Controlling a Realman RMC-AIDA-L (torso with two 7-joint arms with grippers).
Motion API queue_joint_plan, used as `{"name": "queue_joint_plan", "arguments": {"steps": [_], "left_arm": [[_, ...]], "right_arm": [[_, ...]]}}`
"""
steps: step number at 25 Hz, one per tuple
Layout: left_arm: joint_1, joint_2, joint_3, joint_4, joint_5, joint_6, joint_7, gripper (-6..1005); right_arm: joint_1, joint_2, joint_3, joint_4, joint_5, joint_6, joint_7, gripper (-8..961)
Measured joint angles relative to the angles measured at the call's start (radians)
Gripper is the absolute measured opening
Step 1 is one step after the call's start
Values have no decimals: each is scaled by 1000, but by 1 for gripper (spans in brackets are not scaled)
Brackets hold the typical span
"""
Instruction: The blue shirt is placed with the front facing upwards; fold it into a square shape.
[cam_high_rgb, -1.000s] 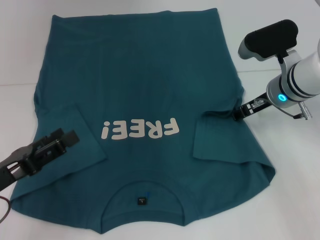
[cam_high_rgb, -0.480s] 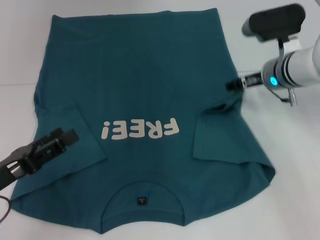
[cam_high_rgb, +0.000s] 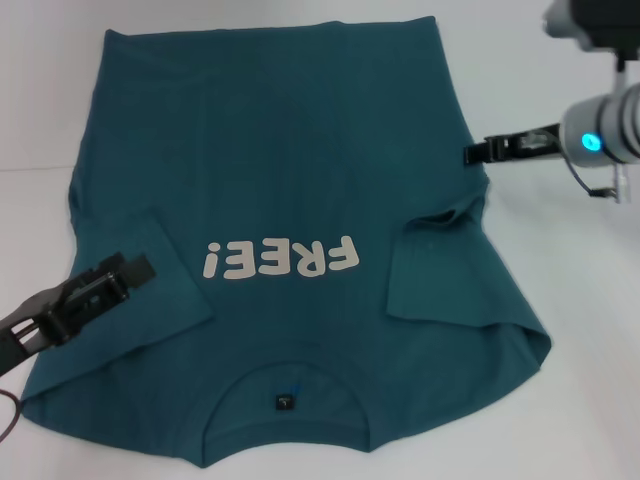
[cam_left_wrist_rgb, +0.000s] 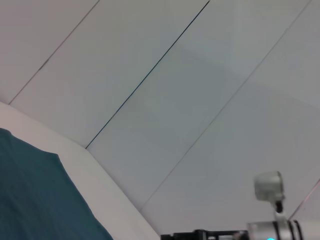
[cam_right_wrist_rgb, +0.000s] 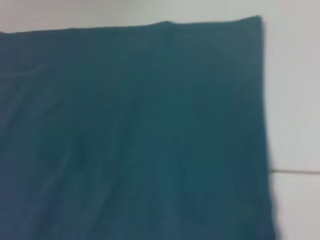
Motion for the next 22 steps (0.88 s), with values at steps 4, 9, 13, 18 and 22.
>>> {"name": "queue_joint_plan", "arguments": {"steps": [4,9,13,18,22], "left_arm": [[3,6,0,23,1,1,-121,877],[10,26,-22,62,8,-1,-424,877],[14,43,-37,95,68,4,-625,876],[37,59,-45,177,168,4,-740,876],[43,82,-69,230,276,13,-798,875]], "right_arm": [[-188,15,48,-244,375,-255,-164,666],[-306,-43,158,-178,859,-531,-273,666],[-319,-81,233,-9,954,-700,-331,667],[-343,-91,282,43,953,-751,-355,667],[-346,-104,281,52,953,-762,-354,667]]}}
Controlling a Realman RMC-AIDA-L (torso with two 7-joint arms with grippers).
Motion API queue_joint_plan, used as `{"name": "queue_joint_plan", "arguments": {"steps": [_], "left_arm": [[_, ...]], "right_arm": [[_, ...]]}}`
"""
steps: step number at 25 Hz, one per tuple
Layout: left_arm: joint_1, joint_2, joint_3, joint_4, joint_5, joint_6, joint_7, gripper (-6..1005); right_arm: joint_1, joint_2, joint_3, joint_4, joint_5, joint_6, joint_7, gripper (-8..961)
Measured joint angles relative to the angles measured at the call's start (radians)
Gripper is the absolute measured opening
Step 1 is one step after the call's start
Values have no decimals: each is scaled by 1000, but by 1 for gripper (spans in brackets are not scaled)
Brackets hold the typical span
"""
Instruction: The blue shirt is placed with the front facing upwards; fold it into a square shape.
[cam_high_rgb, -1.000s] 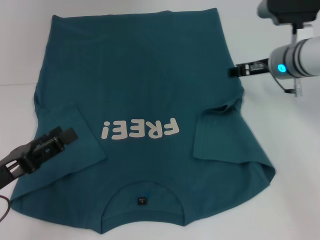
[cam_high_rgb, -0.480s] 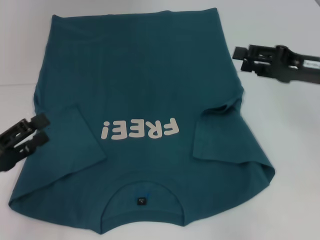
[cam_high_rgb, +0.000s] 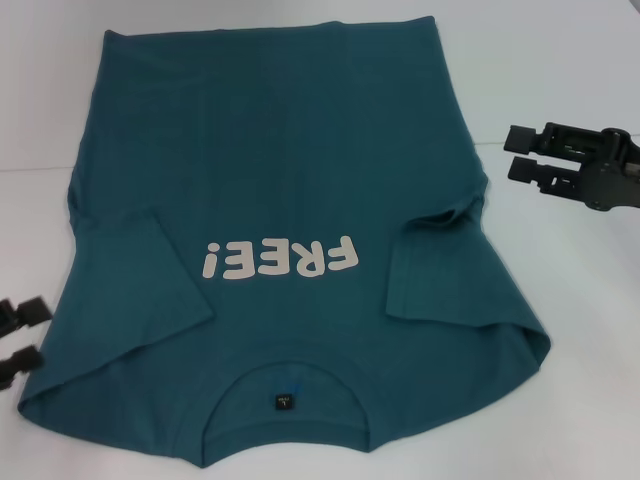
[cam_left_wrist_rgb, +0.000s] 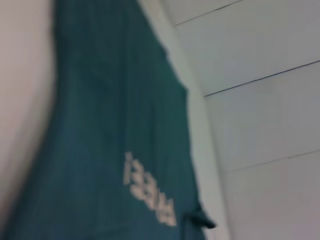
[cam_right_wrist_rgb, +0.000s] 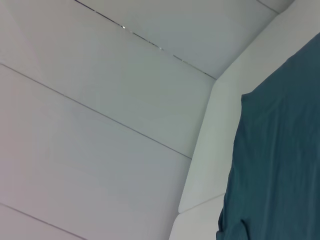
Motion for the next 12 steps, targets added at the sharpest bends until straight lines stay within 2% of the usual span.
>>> {"name": "queue_joint_plan", "arguments": {"steps": [6,12], "left_arm": [[-22,23,-40,18,142,17,-49,875],[-30,20,-51,8,177,-48,-109,874]], "right_arm": [[0,-10,-1,9,1,-4,0,668],[1,-11,3,12,2,7,1,668]]}}
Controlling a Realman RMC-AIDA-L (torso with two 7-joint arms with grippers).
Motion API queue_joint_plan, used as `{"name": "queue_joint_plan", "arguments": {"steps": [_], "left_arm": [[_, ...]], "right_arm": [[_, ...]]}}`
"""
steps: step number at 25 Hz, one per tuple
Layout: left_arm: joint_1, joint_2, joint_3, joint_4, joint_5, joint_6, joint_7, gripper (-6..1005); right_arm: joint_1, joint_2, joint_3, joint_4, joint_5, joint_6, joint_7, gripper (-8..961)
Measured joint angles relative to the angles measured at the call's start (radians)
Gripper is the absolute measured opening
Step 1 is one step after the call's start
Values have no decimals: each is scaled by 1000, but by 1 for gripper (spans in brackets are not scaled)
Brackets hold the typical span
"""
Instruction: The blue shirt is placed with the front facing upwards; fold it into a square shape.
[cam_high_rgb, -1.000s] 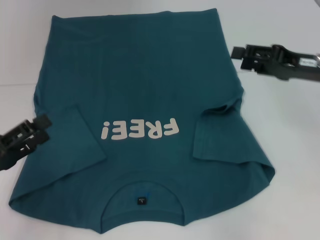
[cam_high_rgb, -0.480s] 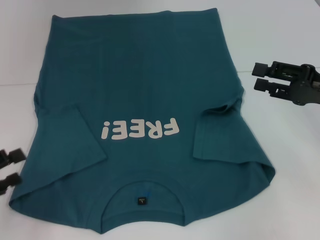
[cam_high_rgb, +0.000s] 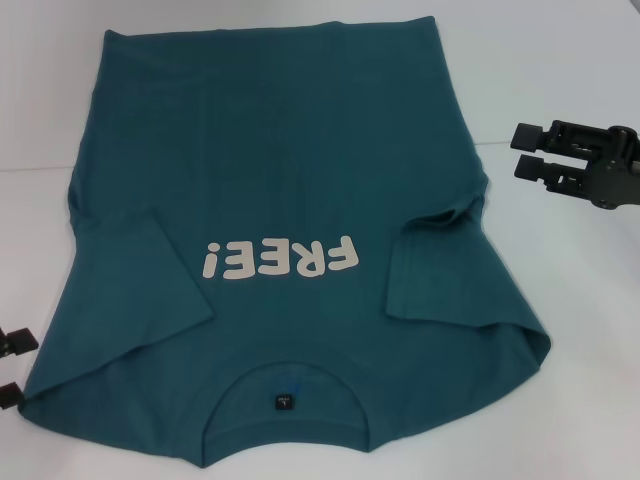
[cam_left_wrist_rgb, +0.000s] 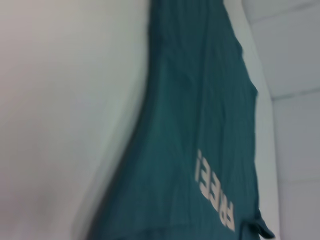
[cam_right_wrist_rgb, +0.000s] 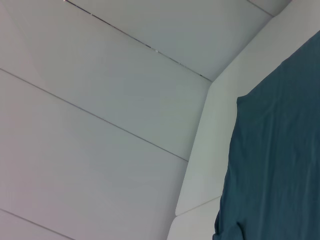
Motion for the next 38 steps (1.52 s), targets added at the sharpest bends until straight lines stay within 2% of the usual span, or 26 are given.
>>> {"name": "queue_joint_plan", "arguments": {"steps": [4,13,38], "left_arm": [[8,-10,1,-43,0,-82,-9,874],[14,-11,6,-83,1,-164,-6,875],[9,-12,11,-127,4,-274,23,874]], "right_arm": [[0,0,1,1,1,1,1,669],[1,0,1,2,1,7,1,669],[-1,0,3,3,1,16,1,671]]}}
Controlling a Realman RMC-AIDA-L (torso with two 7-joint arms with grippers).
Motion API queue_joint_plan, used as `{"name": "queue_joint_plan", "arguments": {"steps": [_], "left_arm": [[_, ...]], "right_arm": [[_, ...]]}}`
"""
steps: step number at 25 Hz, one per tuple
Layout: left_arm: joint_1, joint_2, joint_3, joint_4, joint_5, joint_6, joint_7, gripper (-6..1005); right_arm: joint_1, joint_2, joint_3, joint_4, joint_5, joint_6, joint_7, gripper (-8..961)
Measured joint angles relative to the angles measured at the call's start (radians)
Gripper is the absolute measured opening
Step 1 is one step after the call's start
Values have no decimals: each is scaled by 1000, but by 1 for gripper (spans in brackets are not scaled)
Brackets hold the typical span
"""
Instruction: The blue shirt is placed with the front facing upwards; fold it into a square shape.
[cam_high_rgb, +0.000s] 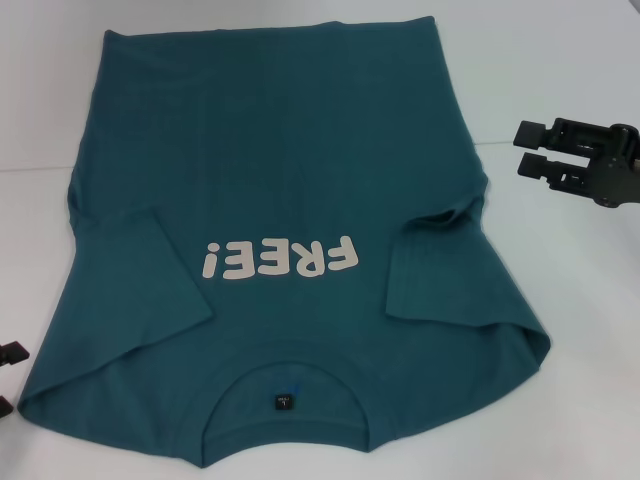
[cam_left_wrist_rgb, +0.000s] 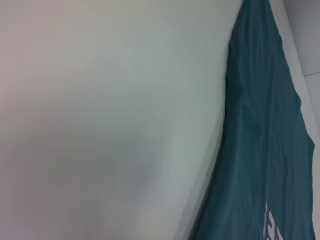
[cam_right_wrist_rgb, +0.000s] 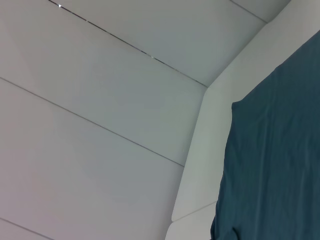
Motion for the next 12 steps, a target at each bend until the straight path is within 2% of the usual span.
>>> {"name": "queue_joint_plan", "arguments": {"steps": [12], "left_arm": [[-10,0,46,-1,0,-24,15,874]], "right_arm": [[-1,0,12,1,0,0,-4,672]]}}
